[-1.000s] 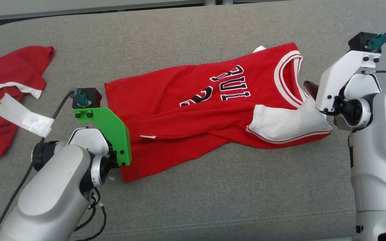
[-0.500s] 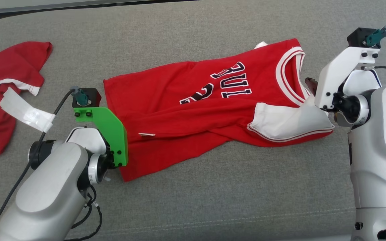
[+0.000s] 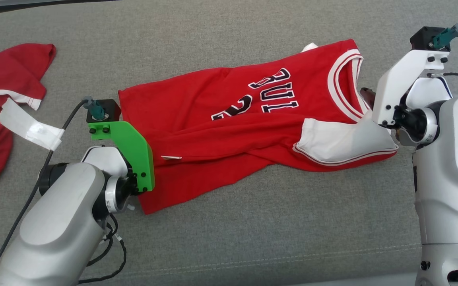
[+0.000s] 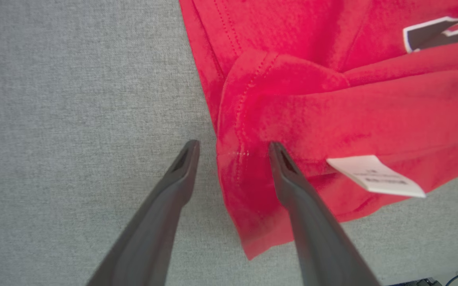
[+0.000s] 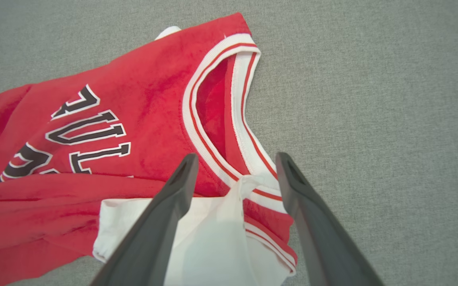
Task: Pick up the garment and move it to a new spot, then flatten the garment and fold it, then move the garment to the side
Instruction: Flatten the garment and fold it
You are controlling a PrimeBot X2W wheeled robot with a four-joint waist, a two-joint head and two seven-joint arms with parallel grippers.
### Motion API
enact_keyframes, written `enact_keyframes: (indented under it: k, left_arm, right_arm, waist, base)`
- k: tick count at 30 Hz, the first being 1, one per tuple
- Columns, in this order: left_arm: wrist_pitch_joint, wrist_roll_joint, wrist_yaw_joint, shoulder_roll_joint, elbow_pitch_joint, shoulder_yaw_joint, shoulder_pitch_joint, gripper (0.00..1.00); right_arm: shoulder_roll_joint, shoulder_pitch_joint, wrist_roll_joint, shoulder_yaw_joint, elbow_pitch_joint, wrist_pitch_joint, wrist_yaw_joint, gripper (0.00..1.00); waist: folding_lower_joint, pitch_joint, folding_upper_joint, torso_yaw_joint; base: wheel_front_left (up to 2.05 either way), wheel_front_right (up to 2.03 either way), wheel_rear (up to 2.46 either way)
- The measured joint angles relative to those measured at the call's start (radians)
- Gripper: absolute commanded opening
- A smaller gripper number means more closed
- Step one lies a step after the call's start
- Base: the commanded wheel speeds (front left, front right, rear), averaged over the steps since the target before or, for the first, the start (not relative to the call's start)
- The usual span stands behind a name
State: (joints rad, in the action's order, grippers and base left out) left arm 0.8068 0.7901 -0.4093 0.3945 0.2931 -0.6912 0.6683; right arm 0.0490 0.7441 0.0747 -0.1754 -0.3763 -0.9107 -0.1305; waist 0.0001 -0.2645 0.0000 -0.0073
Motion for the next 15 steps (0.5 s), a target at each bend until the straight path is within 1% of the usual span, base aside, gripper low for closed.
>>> enact_keyframes:
  k: [1, 2, 6, 10, 12, 15]
  left_arm:
    - [-0.002, 0.0, 0.002, 0.0, 0.001, 0.0, 0.001, 0.22]
    - [-0.002, 0.0, 0.002, 0.0, 0.001, 0.0, 0.001, 0.0]
    - [-0.003, 0.002, 0.021, -0.003, 0.003, -0.009, 0.01, 0.0]
    - [0.003, 0.002, 0.027, -0.007, 0.004, -0.018, 0.017, 0.0]
    - [0.003, 0.002, 0.028, -0.008, 0.004, -0.02, 0.019, 0.0]
    - [0.003, 0.003, 0.031, -0.016, 0.01, -0.023, 0.02, 0.0]
  right_arm:
    - [0.0, 0.0, -0.003, 0.001, 0.003, 0.0, 0.0, 1.0]
    - [0.0, 0.0, -0.003, 0.001, 0.003, 0.0, 0.0, 1.0]
    - [0.0, 0.001, -0.021, -0.011, 0.012, -0.019, 0.0, 1.0]
    - [0.001, 0.024, -0.015, -0.06, 0.007, -0.058, 0.0, 1.0]
    - [0.001, 0.034, -0.005, -0.071, 0.002, -0.067, 0.0, 1.0]
    - [0.0, 0.059, 0.044, -0.081, -0.021, -0.093, 0.0, 1.0]
  waist:
    - [0.0, -0.001, 0.0, 0.0]
    - [0.0, -0.001, 0.0, 0.0]
    - [0.0, -0.001, 0.0, 0.004]
    - [0.0, -0.005, 0.0, 0.011]
    - [0.0, -0.005, 0.0, 0.012]
    - [0.0, -0.004, 0.0, 0.016]
  base:
    - [0.0, 0.0, 0.0]
    - [0.0, 0.0, 0.0]
    - [0.0, 0.0, 0.0]
    - [0.0, 0.0, 0.0]
    - [0.0, 0.0, 0.0]
    - [0.0, 0.0, 0.0]
